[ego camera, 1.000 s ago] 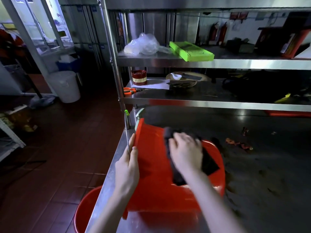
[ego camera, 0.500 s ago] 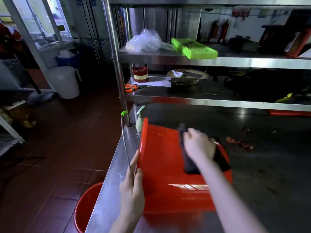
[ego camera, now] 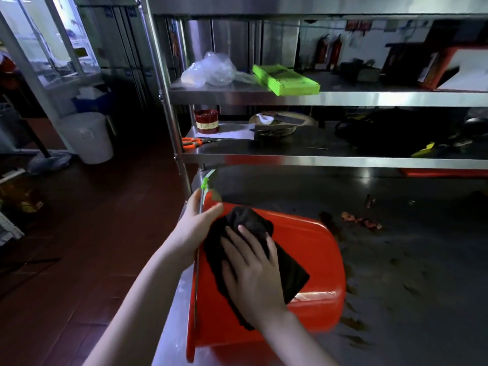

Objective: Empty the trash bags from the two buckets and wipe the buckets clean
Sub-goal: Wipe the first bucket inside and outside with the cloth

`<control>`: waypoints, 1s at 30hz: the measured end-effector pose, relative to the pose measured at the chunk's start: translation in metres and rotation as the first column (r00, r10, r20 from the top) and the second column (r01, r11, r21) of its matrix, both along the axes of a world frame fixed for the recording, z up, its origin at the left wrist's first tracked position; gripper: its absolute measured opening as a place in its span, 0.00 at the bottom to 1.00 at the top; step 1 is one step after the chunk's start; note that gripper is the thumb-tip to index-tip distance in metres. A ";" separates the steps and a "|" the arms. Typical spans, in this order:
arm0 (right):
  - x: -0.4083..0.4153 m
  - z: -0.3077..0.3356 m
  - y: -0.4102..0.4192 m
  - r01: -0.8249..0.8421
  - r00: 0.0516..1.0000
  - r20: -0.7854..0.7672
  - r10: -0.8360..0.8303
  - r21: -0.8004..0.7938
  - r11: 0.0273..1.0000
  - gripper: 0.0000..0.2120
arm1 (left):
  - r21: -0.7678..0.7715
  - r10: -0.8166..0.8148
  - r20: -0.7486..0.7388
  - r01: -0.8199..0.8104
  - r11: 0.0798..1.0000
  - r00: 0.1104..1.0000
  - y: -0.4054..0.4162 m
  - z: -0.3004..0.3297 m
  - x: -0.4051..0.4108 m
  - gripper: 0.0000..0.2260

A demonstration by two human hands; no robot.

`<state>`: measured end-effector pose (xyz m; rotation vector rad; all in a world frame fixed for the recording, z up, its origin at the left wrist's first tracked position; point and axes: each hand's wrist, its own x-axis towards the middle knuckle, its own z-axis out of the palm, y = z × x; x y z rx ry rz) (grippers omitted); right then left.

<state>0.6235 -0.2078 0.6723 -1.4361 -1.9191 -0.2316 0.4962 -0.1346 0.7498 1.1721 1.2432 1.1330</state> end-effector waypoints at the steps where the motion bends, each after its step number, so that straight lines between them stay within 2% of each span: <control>1: 0.009 -0.002 -0.001 0.002 1.000 0.002 -0.002 0.007 1.000 0.18 | 0.018 -0.038 -0.002 0.038 0.999 0.999 0.000 -0.001 0.005 0.23; 3: 0.036 -0.005 0.004 0.090 0.996 -0.025 -0.090 0.018 0.996 0.17 | 0.027 -0.052 0.040 0.051 0.998 0.998 -0.011 -0.002 0.012 0.25; 5: 0.077 -0.007 0.016 0.334 0.939 -0.082 -0.334 -0.017 0.943 0.15 | 0.059 -0.064 0.083 0.059 0.997 0.994 -0.026 -0.006 0.011 0.24; 7: 0.120 0.003 0.033 0.501 0.827 -0.144 -0.544 -0.251 0.828 0.12 | 0.114 -0.068 0.083 0.059 0.992 0.994 -0.040 -0.018 0.011 0.24; 8: 0.132 0.008 0.041 0.529 0.766 -0.173 -0.618 -0.377 0.761 0.11 | 0.134 -0.063 0.071 0.053 0.989 0.995 -0.047 -0.025 0.012 0.25; 9: 0.135 0.010 0.048 0.548 0.726 -0.179 -0.664 -0.433 0.716 0.11 | 0.151 -0.052 0.040 0.045 0.988 0.998 -0.052 -0.031 0.013 0.26; 10: 0.126 0.013 0.053 0.563 0.729 -0.165 -0.664 -0.407 0.719 0.11 | 0.166 -0.031 0.004 0.030 0.986 1.000 -0.055 -0.035 0.013 0.27; 12: 0.080 0.017 0.054 0.488 0.840 -0.143 -0.524 -0.224 0.844 0.13 | 0.196 0.016 -0.031 -0.009 0.981 0.999 -0.055 -0.038 0.014 0.29; 14: 0.023 0.015 0.043 0.228 0.969 -0.085 -0.234 -0.076 0.971 0.15 | 0.237 0.049 -0.056 -0.034 0.971 0.997 -0.050 -0.037 0.013 0.30; 16: 0.001 0.015 0.038 0.028 0.999 -0.030 -0.029 -0.052 0.998 0.17 | 0.270 0.041 -0.077 -0.019 0.963 0.996 -0.045 -0.039 0.009 0.31; 17: 0.008 0.017 0.040 0.015 0.999 -0.030 -0.017 -0.060 0.998 0.18 | 0.265 0.052 -0.094 -0.025 0.964 0.994 -0.045 -0.042 0.006 0.32; 18: 0.026 0.011 0.045 0.077 0.996 -0.029 -0.079 -0.063 0.995 0.18 | 0.266 0.067 -0.112 -0.035 0.963 0.991 -0.045 -0.045 0.003 0.33; 20: 0.074 0.004 0.053 0.335 0.938 -0.052 -0.343 -0.113 0.935 0.19 | 0.277 0.036 -0.145 0.006 0.961 0.989 -0.053 -0.045 0.003 0.32; 21: 0.101 0.006 0.058 0.442 0.878 -0.083 -0.471 -0.233 0.866 0.19 | 0.285 0.025 -0.165 0.023 0.958 0.986 -0.058 -0.043 0.004 0.32; 23: 0.133 0.017 0.066 0.509 0.760 -0.126 -0.638 -0.494 0.705 0.16 | 0.292 0.030 -0.208 0.033 0.956 0.978 -0.062 -0.042 0.006 0.31; 24: 0.131 0.020 0.071 0.519 0.742 -0.113 -0.661 -0.528 0.672 0.15 | 0.285 0.035 -0.198 0.024 0.958 0.979 -0.061 -0.043 0.005 0.31; 25: 0.118 0.023 0.073 0.519 0.763 -0.094 -0.639 -0.500 0.693 0.14 | 0.284 0.040 -0.194 0.017 0.959 0.980 -0.057 -0.045 0.004 0.31; 26: 0.095 0.024 0.073 0.499 0.814 -0.083 -0.574 -0.406 0.766 0.14 | 0.286 0.045 -0.193 0.013 0.958 0.980 -0.053 -0.044 0.005 0.31; 28: 0.037 0.026 0.066 0.297 0.943 -0.098 -0.319 -0.191 0.936 0.16 | 0.294 0.051 -0.196 0.010 0.956 0.979 -0.045 -0.041 0.004 0.31; 30: 0.001 0.024 0.053 0.053 0.997 -0.044 -0.059 -0.129 0.990 0.19 | 0.302 0.048 -0.161 0.003 0.953 0.986 -0.042 -0.040 0.005 0.32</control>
